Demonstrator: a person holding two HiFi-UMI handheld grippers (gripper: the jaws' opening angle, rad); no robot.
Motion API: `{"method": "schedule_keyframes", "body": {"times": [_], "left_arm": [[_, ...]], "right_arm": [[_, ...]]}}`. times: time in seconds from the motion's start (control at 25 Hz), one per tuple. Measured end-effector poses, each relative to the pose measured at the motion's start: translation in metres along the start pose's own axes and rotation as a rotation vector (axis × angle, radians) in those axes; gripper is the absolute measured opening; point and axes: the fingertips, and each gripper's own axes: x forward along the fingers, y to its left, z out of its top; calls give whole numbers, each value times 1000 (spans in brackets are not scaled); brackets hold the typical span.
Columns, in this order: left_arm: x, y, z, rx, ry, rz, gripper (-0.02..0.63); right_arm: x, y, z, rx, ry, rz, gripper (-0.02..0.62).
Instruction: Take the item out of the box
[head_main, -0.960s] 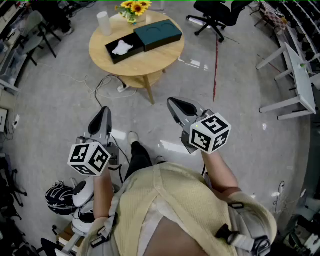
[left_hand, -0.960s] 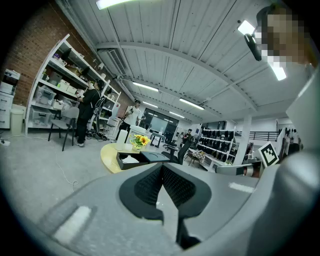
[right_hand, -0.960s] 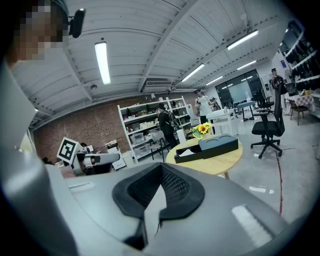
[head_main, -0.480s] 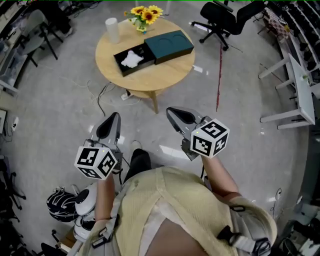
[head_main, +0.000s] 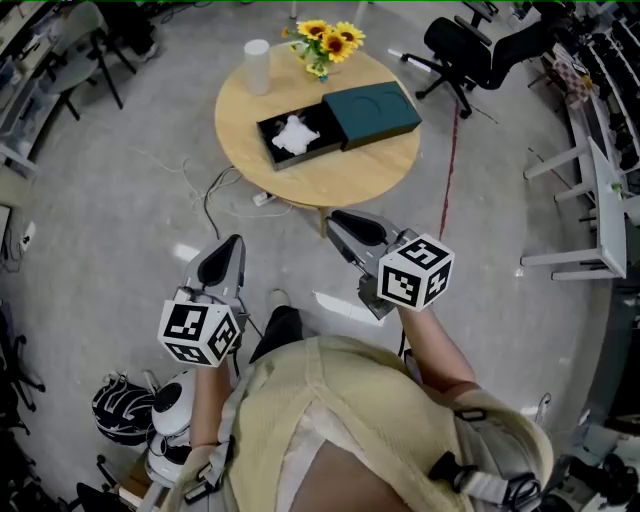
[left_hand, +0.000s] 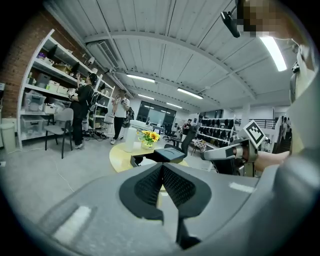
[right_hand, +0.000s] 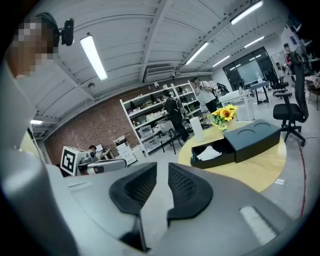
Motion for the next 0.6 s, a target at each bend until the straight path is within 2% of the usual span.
{"method": "schedule_keyframes", "body": {"times": [0.16,0.36,0.48,0.6], "left_arm": [[1,32,9,-17,-3,0,-2],[7,55,18,20,15,-8,-1],[14,65,18,56,39,-4,0],[17,70,15,50,44,4,0]], "right_arm": [[38,-2,5,-22,42,-14,84],[61,-13,7,-20,74,-55,133],[73,-24,7,-20,93,-85,141],[82,-37,7,-53,127,-112,141]]}}
